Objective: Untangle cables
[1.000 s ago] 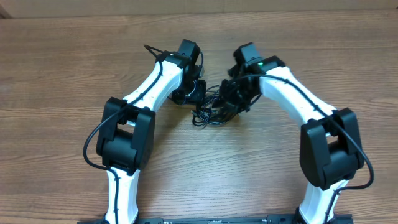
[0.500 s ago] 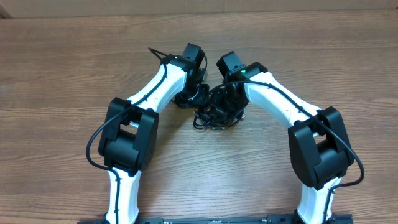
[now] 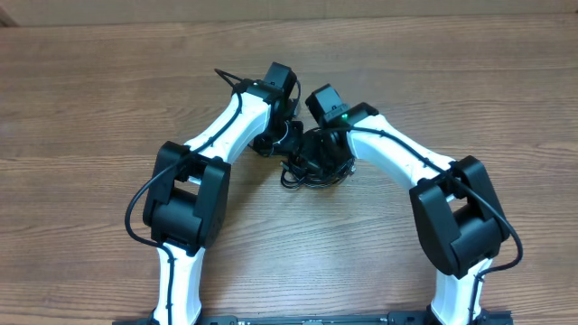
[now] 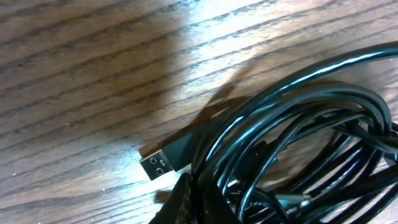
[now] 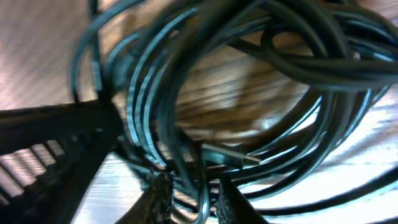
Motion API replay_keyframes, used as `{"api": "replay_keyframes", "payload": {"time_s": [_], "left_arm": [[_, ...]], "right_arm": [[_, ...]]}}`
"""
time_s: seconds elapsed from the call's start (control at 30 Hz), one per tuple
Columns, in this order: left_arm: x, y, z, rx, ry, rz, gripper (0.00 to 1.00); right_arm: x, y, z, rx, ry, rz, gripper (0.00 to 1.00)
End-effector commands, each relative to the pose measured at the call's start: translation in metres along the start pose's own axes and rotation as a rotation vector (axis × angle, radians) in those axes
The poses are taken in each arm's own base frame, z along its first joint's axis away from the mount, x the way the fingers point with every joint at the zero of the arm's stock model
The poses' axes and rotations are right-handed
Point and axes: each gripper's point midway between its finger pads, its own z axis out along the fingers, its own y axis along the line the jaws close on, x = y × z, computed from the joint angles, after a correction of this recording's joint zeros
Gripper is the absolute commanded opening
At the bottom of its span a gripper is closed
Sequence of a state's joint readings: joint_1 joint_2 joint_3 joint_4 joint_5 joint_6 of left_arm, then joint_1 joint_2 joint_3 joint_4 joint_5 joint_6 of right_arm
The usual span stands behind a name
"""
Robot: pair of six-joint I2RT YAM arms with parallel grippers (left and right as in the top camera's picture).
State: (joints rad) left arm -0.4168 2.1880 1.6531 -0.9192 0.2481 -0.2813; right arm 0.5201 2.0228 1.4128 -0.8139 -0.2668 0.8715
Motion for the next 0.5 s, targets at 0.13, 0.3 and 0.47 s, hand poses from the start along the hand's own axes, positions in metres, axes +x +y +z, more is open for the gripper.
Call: {"api": "replay_keyframes", "payload": {"time_s": [0.13,0.3,0.47], "left_arm": [[0.004,-0.004,0.001,0.005,0.003,0.006,0.05],[0.002,-0.004,0.001,0.000,-0.002,0.012,0.05],[-0.003,0.022,-0.002,-0.138,-0.035,0.009,0.06]], "right_arm": [[0.000,-0.020,0.006,0.099,-0.047,0.015,0.05],[-0.006,-0.032,0.001,0.136,-0.043,-0.027,0.04],[-0.024,-0.036,-0.023,0.145,-0.038,-0.085,0.04]]}}
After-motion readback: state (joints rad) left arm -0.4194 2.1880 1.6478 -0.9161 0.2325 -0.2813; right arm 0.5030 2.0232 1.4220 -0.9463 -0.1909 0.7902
